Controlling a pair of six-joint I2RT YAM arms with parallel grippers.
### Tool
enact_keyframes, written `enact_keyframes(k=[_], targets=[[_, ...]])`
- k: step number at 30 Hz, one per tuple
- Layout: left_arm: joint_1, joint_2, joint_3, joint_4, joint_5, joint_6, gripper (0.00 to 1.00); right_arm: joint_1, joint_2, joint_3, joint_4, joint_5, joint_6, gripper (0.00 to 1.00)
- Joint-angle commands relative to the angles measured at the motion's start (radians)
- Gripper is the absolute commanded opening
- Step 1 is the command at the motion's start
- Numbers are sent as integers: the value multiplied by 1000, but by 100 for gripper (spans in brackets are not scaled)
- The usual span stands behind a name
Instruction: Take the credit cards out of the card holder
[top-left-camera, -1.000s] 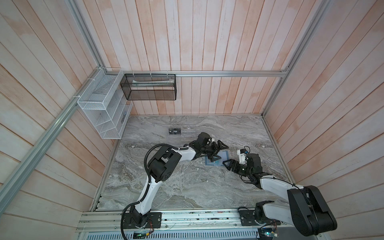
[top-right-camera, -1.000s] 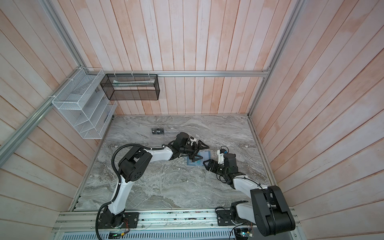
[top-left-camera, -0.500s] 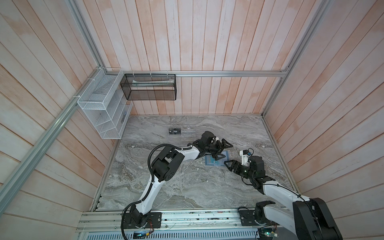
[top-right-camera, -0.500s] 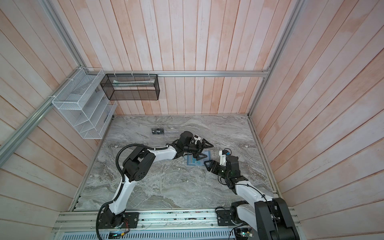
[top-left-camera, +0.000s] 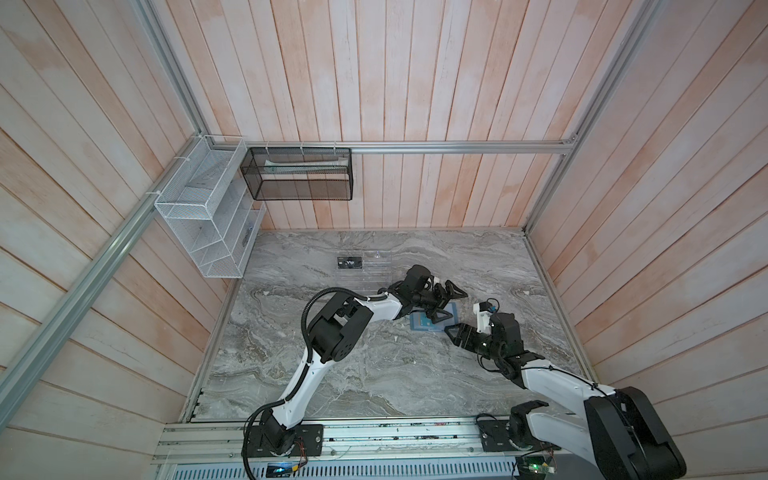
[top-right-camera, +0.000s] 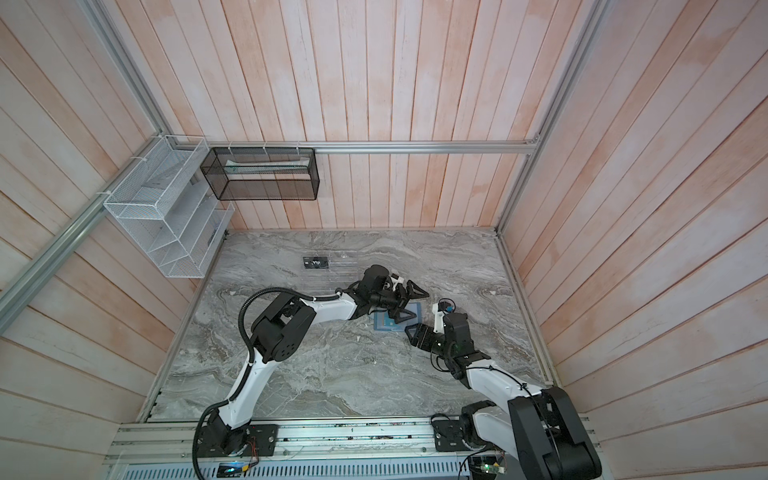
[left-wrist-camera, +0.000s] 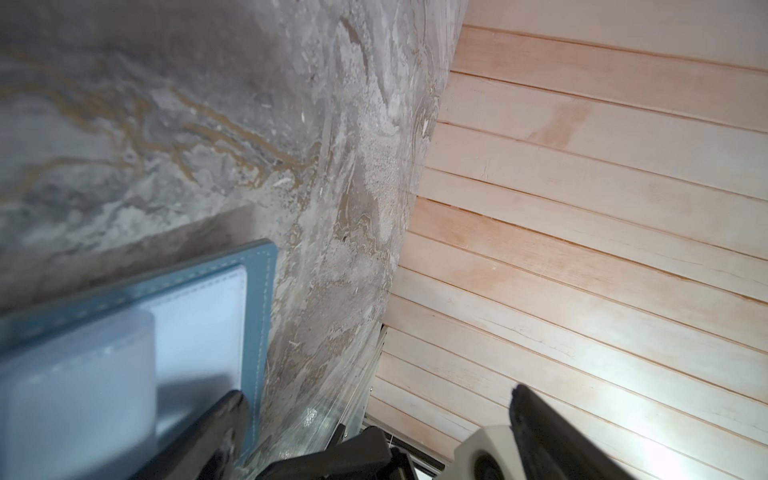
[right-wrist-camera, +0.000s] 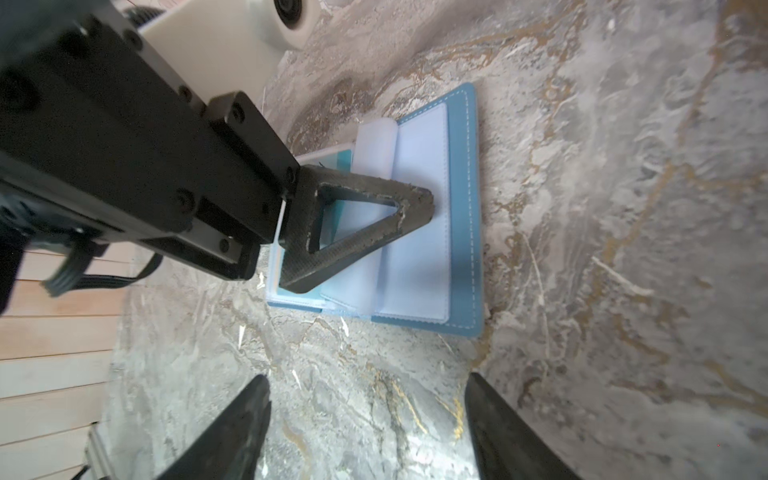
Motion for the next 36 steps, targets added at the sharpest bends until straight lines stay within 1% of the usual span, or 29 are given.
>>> enact_keyframes(k=[1,5,9,23,30,36], targets=[[9,13,13,9,-4,-2,100,31,13,27,-23,161,-29,74],[20,3,16,0,-1,5,100,53,44,45,-32,238,-29,72],[32,-5,15,-5,-1,12,100,100,70,91,-65,335,-43,72],[51,-4,-2,14,-8,3,100,206,236,177,-4,442,-42,72],[51,-9,-10,29,-10,-7,100,224,271,183,14,484,5,72],[52,-26,-16,29,-15,-6,100,229,299,197,12,519,21,72]])
